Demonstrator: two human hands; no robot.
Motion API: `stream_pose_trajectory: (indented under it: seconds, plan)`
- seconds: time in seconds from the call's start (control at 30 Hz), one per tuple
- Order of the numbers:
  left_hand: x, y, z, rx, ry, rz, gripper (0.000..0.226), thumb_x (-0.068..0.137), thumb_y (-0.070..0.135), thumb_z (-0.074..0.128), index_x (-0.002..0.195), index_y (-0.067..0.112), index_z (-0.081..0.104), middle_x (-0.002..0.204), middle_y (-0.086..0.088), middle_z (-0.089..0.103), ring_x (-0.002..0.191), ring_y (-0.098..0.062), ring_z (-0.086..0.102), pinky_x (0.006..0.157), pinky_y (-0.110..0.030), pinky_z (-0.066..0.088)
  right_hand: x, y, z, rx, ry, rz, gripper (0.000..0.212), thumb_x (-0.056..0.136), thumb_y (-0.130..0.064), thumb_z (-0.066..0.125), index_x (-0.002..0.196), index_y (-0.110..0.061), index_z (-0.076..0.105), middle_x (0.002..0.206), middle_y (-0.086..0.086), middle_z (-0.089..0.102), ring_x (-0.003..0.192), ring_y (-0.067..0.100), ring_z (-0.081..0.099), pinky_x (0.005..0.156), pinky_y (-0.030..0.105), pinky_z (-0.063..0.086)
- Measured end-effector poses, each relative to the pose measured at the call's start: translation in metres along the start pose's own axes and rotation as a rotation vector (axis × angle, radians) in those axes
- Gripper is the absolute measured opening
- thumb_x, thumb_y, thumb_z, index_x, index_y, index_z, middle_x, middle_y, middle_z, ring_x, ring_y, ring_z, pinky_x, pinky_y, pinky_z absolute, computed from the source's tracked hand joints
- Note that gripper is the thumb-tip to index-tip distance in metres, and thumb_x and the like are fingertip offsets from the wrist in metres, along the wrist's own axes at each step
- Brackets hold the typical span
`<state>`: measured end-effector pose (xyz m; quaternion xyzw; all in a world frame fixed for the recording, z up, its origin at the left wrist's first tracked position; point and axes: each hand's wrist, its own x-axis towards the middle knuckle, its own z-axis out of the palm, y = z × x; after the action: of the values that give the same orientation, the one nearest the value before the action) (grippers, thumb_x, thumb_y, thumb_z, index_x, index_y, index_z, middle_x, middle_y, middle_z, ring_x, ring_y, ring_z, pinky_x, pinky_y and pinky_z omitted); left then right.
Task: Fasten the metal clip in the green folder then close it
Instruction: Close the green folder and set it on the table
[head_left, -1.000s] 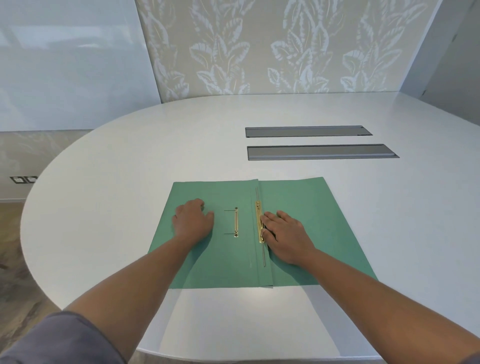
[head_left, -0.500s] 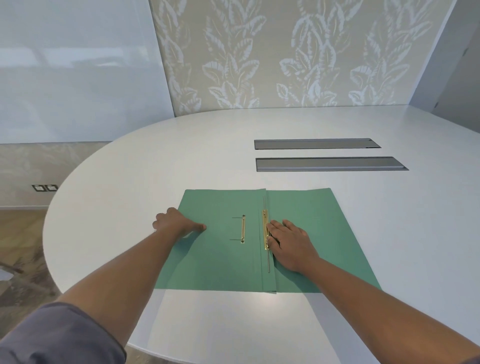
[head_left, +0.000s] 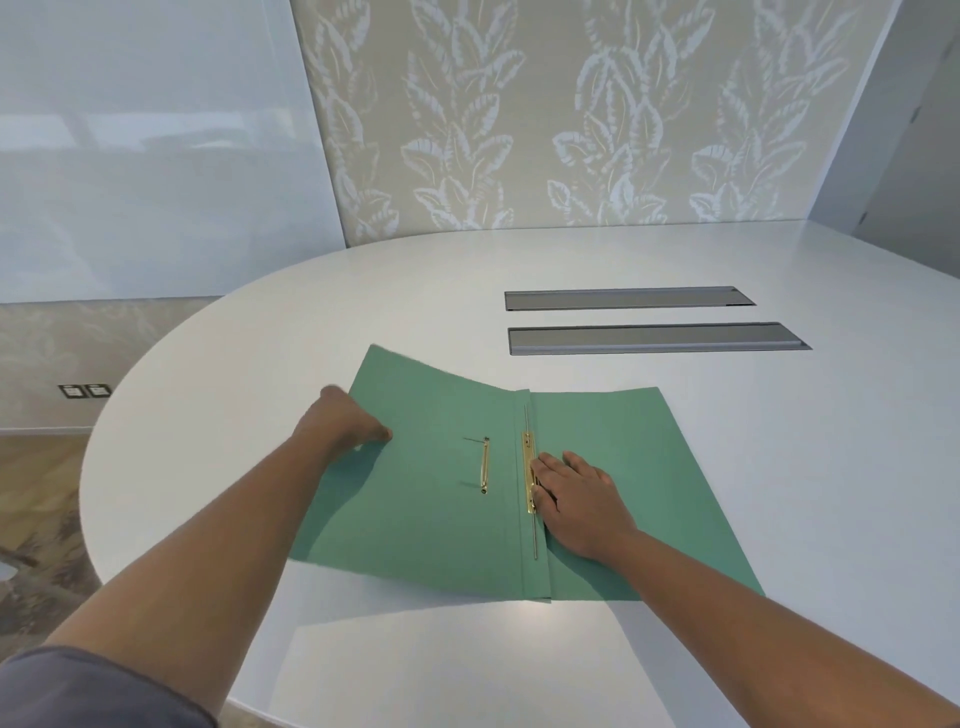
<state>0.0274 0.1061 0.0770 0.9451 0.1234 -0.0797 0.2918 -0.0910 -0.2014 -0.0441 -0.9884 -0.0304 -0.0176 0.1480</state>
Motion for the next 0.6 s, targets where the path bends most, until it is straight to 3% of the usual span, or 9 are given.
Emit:
stream_pose_trajectory:
  seconds: [0.1, 0.17, 0.23, 0.33, 0.47, 0.53, 0.6]
  plan:
    - [-0.009, 0.033, -0.019, 0.142, 0.044, 0.146, 0.072, 0.077, 0.029, 0.081, 0.127, -0.002, 0.038, 0.093, -0.011, 0.055, 0.086, -0.032, 0.057, 0.07, -0.037, 0.045, 0.002, -0.002, 0.001, -0.011, 0.005, 0.013, 0.057, 0.103, -0.049, 0.021, 0.156, -0.03, 0.032, 0.165, -0.009, 0.03, 0.153, 0.024, 0.02, 0.12, 0.047, 0.018]
    - [-0.016, 0.052, -0.029, 0.216, 0.035, 0.203, 0.059, 0.085, 0.021, 0.071, 0.13, -0.003, 0.04, 0.106, -0.016, 0.059, 0.092, -0.033, 0.056, 0.072, -0.037, 0.045, 0.002, -0.002, 0.0, -0.015, 0.006, 0.019, 0.056, 0.104, -0.048, 0.022, 0.156, -0.03, 0.032, 0.165, -0.01, 0.03, 0.153, 0.025, 0.02, 0.12, 0.047, 0.018]
    - [-0.022, 0.066, -0.038, 0.214, -0.011, 0.274, 0.04, 0.087, 0.011, 0.062, 0.122, -0.005, 0.051, 0.112, -0.021, 0.063, 0.093, -0.034, 0.061, 0.072, -0.038, 0.049, 0.003, -0.002, 0.0, -0.004, 0.005, 0.021, 0.056, 0.104, -0.048, 0.024, 0.156, -0.031, 0.033, 0.165, -0.01, 0.031, 0.153, 0.025, 0.02, 0.119, 0.047, 0.018]
    - [-0.031, 0.081, -0.05, 0.005, -0.142, 0.383, 0.019, 0.087, -0.003, 0.051, 0.101, -0.004, 0.063, 0.097, -0.023, 0.068, 0.079, -0.032, 0.066, 0.065, -0.035, 0.052, 0.004, -0.001, -0.002, 0.028, -0.003, 0.026, 0.055, 0.103, -0.049, 0.027, 0.156, -0.032, 0.033, 0.164, -0.011, 0.032, 0.153, 0.024, 0.02, 0.12, 0.047, 0.018]
    - [-0.051, 0.106, -0.055, -0.37, -0.4, 0.348, 0.029, 0.098, 0.0, 0.048, 0.124, 0.011, 0.054, 0.11, -0.013, 0.072, 0.082, -0.027, 0.074, 0.06, -0.035, 0.06, 0.005, -0.004, -0.003, 0.101, -0.016, 0.025, 0.054, 0.103, -0.049, 0.034, 0.154, -0.033, 0.037, 0.163, -0.011, 0.034, 0.153, 0.025, 0.02, 0.12, 0.049, 0.017]
    - [-0.059, 0.117, -0.05, -0.51, -0.507, 0.361, 0.039, 0.102, 0.011, 0.049, 0.14, 0.016, 0.042, 0.126, -0.015, 0.066, 0.086, -0.035, 0.071, 0.064, -0.038, 0.061, 0.004, -0.01, -0.003, 0.156, -0.017, 0.013, 0.051, 0.102, -0.049, 0.04, 0.15, -0.032, 0.044, 0.16, -0.01, 0.04, 0.151, 0.027, 0.024, 0.119, 0.05, 0.019]
    - [-0.065, 0.125, -0.041, -0.574, -0.584, 0.388, 0.053, 0.104, 0.029, 0.05, 0.152, 0.034, 0.027, 0.139, -0.013, 0.056, 0.076, -0.036, 0.069, 0.064, -0.037, 0.061, 0.004, -0.017, -0.005, 0.235, 0.011, -0.002, 0.045, 0.099, -0.048, 0.048, 0.14, -0.031, 0.056, 0.149, -0.011, 0.054, 0.146, 0.028, 0.033, 0.116, 0.051, 0.026]
